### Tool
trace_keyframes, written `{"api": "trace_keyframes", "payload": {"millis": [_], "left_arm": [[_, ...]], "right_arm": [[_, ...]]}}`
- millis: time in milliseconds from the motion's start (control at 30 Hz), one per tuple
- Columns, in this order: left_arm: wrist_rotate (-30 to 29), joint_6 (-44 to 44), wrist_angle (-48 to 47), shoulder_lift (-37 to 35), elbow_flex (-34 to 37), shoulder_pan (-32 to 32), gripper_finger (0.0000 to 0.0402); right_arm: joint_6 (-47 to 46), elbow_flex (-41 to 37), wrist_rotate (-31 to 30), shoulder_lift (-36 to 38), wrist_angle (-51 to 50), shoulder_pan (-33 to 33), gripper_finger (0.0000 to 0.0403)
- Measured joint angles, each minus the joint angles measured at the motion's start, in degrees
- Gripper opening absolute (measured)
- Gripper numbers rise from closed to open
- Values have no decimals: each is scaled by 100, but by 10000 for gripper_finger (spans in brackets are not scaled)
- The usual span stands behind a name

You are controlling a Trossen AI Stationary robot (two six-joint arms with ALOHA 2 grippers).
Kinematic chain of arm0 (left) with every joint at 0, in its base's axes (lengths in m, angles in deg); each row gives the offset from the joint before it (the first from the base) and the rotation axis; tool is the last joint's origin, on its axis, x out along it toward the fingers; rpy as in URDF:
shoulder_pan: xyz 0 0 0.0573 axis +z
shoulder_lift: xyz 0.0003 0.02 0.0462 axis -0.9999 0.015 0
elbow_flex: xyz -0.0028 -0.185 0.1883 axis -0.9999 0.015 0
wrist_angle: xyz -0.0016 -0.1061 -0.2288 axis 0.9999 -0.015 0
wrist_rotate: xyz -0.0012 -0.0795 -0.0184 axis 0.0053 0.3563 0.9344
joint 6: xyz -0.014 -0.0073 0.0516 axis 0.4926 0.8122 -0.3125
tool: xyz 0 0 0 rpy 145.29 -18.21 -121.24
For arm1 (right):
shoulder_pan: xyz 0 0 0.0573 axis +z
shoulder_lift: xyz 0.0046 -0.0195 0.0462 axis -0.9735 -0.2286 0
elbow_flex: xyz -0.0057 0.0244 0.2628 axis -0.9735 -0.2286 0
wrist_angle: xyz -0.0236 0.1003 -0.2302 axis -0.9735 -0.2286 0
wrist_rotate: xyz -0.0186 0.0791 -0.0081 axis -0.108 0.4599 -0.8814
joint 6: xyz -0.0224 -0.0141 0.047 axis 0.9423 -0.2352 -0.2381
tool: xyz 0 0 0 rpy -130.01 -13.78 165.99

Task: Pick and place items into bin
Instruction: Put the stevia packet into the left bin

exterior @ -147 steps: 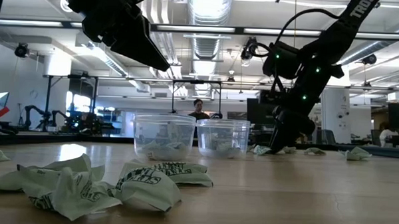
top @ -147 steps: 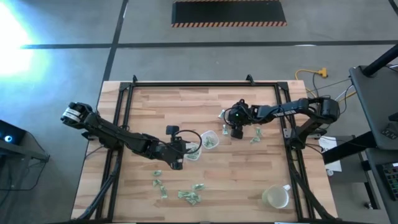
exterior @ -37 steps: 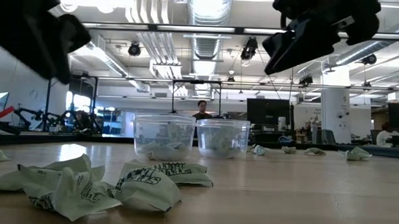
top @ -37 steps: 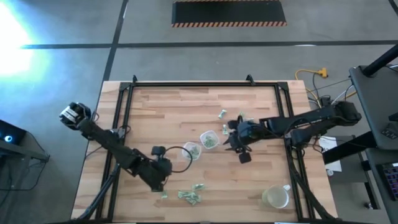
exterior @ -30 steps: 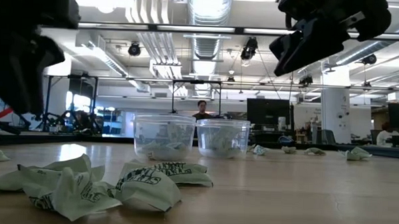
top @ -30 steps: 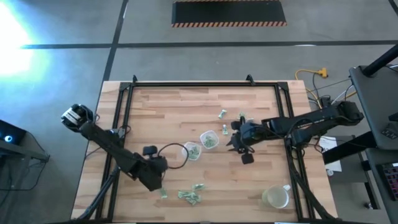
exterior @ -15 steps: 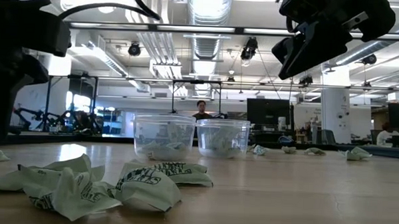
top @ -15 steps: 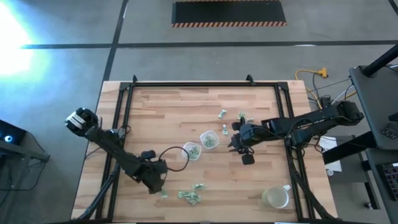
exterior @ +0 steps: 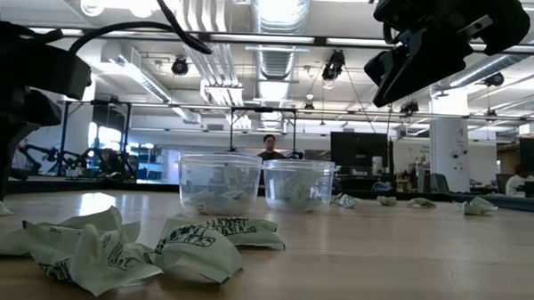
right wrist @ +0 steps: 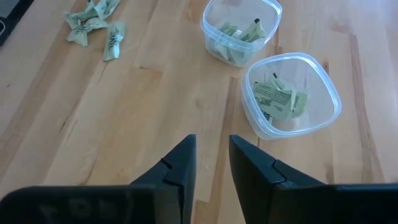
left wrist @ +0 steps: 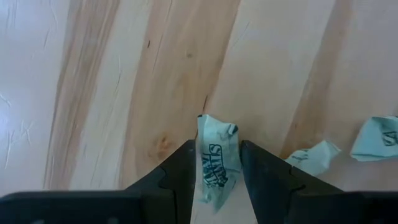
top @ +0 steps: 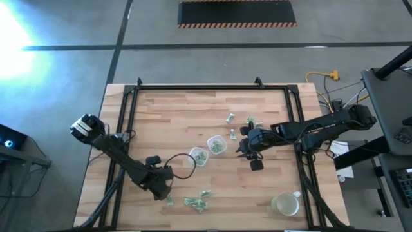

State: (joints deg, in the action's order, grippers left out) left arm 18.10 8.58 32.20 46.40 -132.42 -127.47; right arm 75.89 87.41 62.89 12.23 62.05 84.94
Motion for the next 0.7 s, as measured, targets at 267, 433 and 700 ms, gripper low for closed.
{"api": "trace_keyframes", "payload": {"millis": [267, 433, 700], "left_arm": [[14, -1, -63, 53, -8, -2, 94], [22, -52, -105, 51, -7, -2, 43], [-190, -326, -192, 35, 6, -4, 8]], "right_arm": [[-3, 0, 4, 0, -1, 14, 77], [-2, 0, 4, 0, 0, 12, 82], [1, 0, 2, 0, 0, 12, 80]]}}
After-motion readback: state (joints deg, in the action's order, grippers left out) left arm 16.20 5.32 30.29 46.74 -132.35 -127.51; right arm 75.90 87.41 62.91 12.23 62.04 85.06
